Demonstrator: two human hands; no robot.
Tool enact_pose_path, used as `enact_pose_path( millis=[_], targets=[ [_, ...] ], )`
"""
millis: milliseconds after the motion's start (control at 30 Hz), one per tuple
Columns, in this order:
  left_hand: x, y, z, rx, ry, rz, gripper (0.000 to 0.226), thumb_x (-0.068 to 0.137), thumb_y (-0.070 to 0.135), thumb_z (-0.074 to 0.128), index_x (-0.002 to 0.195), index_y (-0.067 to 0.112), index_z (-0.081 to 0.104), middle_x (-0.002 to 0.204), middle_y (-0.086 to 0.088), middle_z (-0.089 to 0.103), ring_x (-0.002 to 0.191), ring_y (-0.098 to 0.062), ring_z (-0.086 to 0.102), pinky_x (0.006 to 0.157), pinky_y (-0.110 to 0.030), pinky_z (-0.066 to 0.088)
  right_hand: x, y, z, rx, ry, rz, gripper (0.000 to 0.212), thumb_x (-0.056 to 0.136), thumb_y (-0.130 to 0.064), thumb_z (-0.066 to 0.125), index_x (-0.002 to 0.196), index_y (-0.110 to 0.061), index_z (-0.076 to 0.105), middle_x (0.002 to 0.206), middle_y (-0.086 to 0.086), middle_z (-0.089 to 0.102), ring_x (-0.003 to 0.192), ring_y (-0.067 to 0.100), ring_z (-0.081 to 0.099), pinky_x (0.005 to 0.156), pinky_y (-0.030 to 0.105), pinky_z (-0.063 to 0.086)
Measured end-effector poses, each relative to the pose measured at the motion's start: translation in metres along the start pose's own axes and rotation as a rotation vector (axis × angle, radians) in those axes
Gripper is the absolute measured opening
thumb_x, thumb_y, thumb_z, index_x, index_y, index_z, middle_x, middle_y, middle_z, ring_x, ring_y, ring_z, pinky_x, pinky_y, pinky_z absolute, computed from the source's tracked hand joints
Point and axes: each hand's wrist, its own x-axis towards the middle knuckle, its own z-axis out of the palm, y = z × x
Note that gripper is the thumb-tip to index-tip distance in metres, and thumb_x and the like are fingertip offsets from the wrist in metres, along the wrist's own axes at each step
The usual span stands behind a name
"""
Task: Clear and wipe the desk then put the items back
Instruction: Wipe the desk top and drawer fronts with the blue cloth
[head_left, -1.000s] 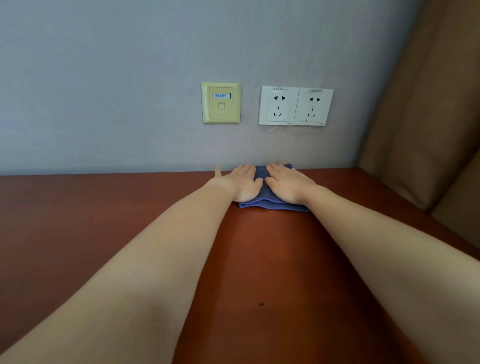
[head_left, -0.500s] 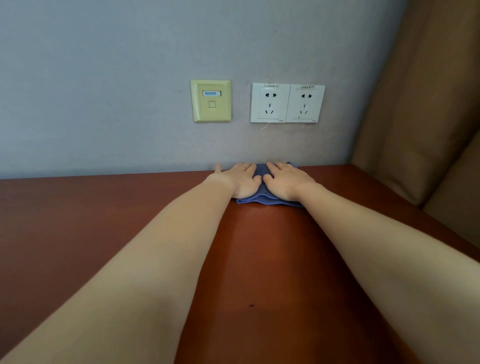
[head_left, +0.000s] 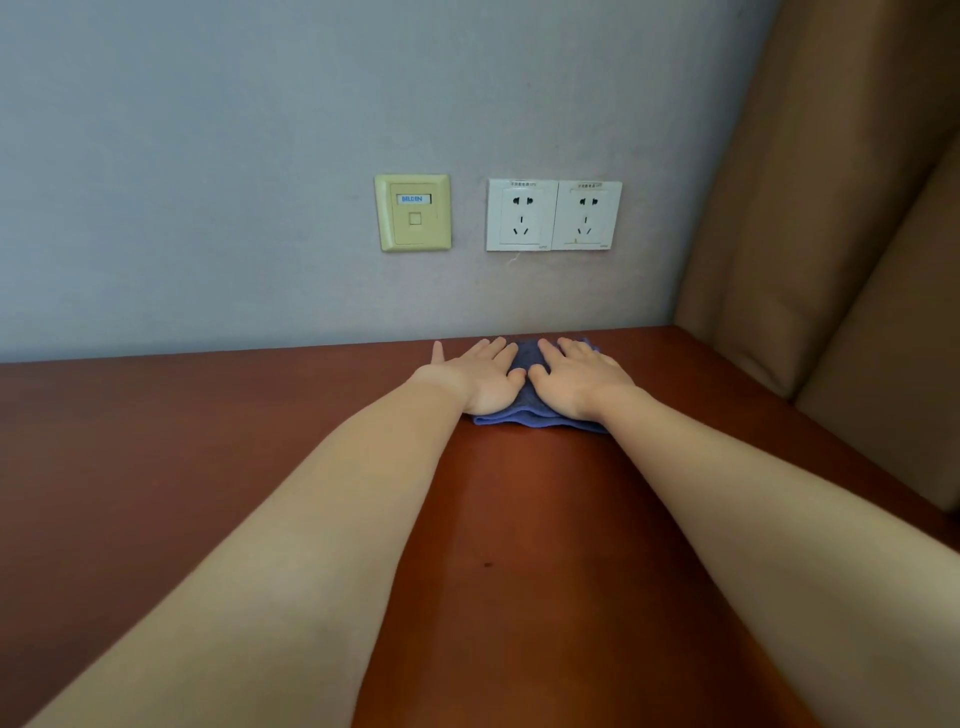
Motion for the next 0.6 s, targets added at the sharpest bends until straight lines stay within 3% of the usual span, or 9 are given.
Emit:
enact_pose_path(
  millis=[600],
  targets=[
    [-0.151,0.034,0.024,0.002,-0.003,-0.049,0.057,0.104,0.043,0.007,0.156,0.021,-0.003,0.163,0.006,-0.008,0.149,-0.012,-0.009,0.116,-0.058,-0.013,-0.144,-0.022,0.006,-0.032,-0.046,-0.074,0.059,0.101,-0.042,0.012,0.156,-0.022,0.002,0.163,0.005,-0.004,0.15,0.019,-0.004,0.122,0.038,-0.001]
  ],
)
